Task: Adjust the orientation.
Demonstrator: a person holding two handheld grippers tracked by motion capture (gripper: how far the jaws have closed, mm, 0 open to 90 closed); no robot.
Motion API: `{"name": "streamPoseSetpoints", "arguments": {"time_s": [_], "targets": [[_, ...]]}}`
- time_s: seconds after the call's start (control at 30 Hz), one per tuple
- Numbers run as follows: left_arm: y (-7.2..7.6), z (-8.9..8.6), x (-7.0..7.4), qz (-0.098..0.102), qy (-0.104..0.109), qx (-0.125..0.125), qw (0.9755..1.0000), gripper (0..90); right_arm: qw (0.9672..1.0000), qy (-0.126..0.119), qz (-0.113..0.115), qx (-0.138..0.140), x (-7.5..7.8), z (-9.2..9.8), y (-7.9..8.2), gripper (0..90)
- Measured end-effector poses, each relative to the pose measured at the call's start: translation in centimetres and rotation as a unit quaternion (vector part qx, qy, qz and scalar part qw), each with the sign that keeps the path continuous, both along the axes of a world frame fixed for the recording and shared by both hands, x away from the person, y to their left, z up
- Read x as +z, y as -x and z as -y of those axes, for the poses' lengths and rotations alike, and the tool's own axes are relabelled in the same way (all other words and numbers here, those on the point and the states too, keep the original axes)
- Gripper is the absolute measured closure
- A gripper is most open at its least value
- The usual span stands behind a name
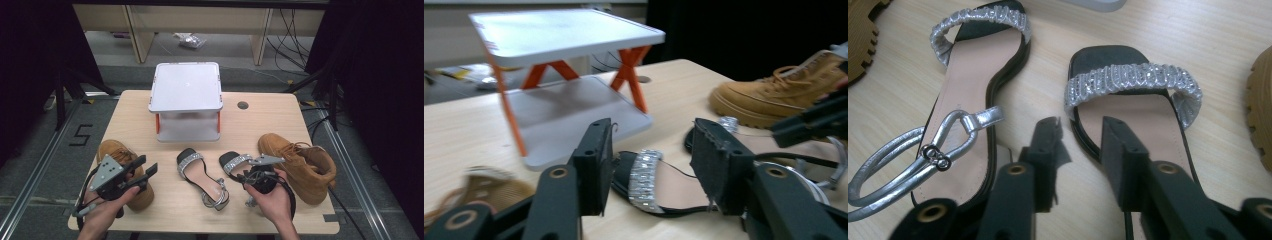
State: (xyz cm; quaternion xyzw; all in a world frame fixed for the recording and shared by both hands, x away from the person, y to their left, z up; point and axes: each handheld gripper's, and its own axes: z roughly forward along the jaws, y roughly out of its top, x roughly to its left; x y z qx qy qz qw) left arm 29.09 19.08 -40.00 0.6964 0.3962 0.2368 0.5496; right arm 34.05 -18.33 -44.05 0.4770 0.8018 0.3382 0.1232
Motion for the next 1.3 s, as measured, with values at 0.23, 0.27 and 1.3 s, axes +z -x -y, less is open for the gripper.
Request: {"name": "streamPoseSetpoints", "arguments": {"time_s": [0.23,0.27,1.3], "targets": [[-0.9,2.9,-0.9,-0.013,-0.02,-0.036,0.9991,60.4,0.9999,0.005,-0.001,0.015,-0.5,0.2,-0.6,82.8],[-1.0,3.4,-1.1,-0.022,-0.029,-0.036,0.9987,62.9,0.9999,0.008,-0.006,0.013,-0.4,0.1,-0.6,84.4],[-3.9,8.9,-9.2,-0.161,-0.165,-0.103,0.9676,86.2,0.995,0.05,-0.059,0.062,-3.0,-3.9,-0.6,85.0]]}}
